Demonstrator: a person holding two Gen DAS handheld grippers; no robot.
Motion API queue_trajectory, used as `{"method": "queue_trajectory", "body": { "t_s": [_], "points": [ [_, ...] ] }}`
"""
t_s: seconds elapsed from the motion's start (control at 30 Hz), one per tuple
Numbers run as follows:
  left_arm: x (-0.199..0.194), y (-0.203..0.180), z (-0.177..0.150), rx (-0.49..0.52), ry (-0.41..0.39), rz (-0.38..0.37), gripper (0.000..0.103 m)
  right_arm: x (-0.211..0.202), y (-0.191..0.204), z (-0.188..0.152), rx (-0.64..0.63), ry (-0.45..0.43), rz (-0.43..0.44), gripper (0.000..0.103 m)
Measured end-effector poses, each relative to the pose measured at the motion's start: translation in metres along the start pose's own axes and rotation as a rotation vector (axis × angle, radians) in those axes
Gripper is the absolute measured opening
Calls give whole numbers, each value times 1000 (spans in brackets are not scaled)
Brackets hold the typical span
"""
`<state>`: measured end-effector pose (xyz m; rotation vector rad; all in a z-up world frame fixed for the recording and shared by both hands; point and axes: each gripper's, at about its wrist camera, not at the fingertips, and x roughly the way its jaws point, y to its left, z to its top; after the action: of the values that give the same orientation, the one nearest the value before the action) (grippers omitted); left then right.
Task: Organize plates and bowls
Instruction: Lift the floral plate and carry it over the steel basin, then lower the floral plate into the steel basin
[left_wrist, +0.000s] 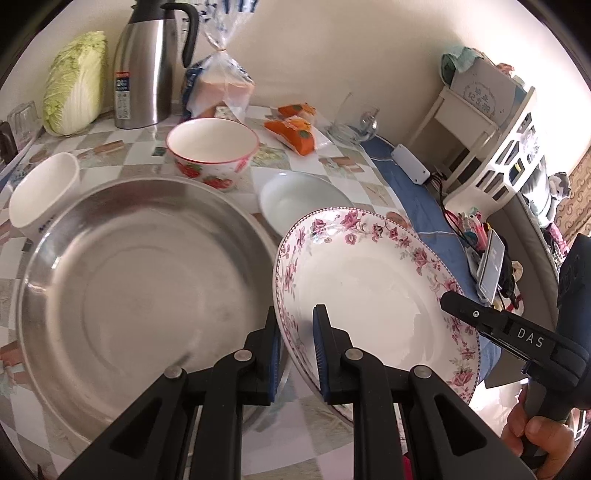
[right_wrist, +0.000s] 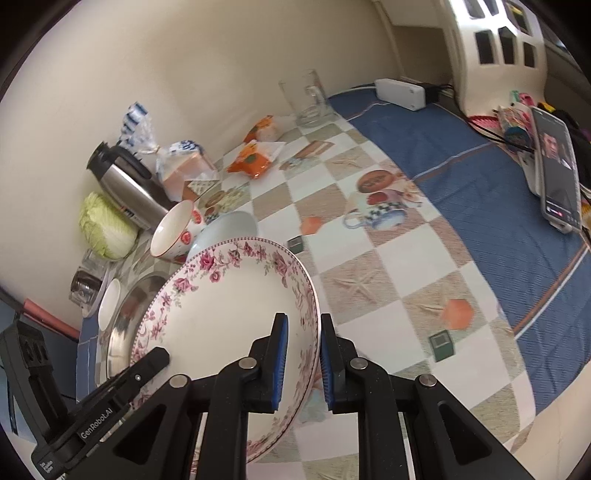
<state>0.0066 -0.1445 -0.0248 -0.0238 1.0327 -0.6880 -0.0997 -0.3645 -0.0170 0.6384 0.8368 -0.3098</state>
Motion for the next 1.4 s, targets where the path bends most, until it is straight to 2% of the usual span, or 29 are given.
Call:
{"method": "queue_trajectory", "body": {
  "t_s": [0.53, 0.93, 1.4],
  "points": [
    [-18, 62, 10, -70, -29, 57, 17, 28, 66, -14, -127, 10, 11, 18],
    [-31, 110, 14, -175, -61, 81, 17, 45, 113, -25, -209, 16, 37, 18],
    [-45, 164, 11, -305, -94, 113, 17, 73, 158, -45, -281, 68, 67, 18]
  ]
}}
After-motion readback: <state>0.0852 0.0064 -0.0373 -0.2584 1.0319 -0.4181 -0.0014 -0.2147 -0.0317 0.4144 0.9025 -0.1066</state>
